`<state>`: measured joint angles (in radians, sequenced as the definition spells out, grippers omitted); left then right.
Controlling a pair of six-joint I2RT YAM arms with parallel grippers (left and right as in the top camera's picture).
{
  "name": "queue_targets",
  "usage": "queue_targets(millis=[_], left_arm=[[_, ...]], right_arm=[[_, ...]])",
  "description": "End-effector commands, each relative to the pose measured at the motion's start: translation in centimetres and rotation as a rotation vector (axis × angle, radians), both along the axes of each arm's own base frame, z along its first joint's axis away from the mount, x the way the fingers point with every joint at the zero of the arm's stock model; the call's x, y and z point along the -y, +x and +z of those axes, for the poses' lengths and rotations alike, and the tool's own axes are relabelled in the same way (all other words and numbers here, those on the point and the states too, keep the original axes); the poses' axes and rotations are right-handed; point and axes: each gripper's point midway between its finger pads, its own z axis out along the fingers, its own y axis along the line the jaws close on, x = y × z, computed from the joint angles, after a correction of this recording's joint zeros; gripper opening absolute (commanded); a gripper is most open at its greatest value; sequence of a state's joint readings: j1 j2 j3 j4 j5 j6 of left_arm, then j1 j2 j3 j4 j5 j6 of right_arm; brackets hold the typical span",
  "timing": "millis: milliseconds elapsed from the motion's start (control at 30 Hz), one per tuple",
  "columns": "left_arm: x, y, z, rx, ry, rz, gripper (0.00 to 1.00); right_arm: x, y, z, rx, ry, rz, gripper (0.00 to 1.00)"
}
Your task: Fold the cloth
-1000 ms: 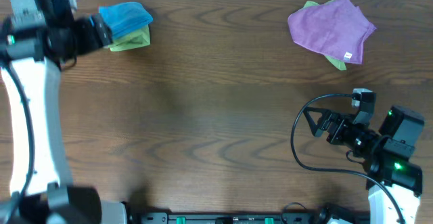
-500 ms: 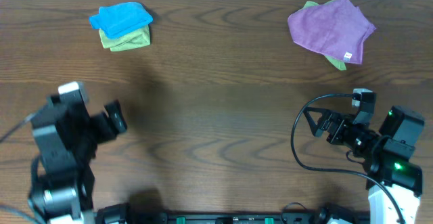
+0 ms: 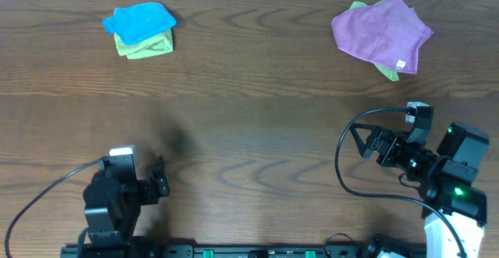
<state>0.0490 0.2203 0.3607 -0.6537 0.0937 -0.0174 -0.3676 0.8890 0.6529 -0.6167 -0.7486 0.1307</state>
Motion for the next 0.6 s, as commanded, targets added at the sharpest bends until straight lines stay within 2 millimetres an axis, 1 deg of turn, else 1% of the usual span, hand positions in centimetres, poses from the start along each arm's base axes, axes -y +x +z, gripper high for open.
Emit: queue_targets(millis=[0,100,300,567], left_arm=[[-0.9,-0.4,-0.8,0.007,0.055,0.032,0.95],[-1.8,-1.3,-1.8,-0.021,0.090,0.075,0.95],[-3.1,-2.5,-2.5,-0.049,0.136,0.137,0.96],[-3.1,-3.3,-3.1,-0.072,0.138,0.136,0.95]], right_arm=[[-0.1,-0.2,0.0,-0.003,0.021,0.000,0.99],[-0.1,-0.2,0.0,-0.003,0.021,0.000,0.99],[-0.1,-0.2,0.0,-0.003,0.021,0.000,0.99],[-0.1,-0.2,0.0,-0.003,0.021,0.000,0.99]])
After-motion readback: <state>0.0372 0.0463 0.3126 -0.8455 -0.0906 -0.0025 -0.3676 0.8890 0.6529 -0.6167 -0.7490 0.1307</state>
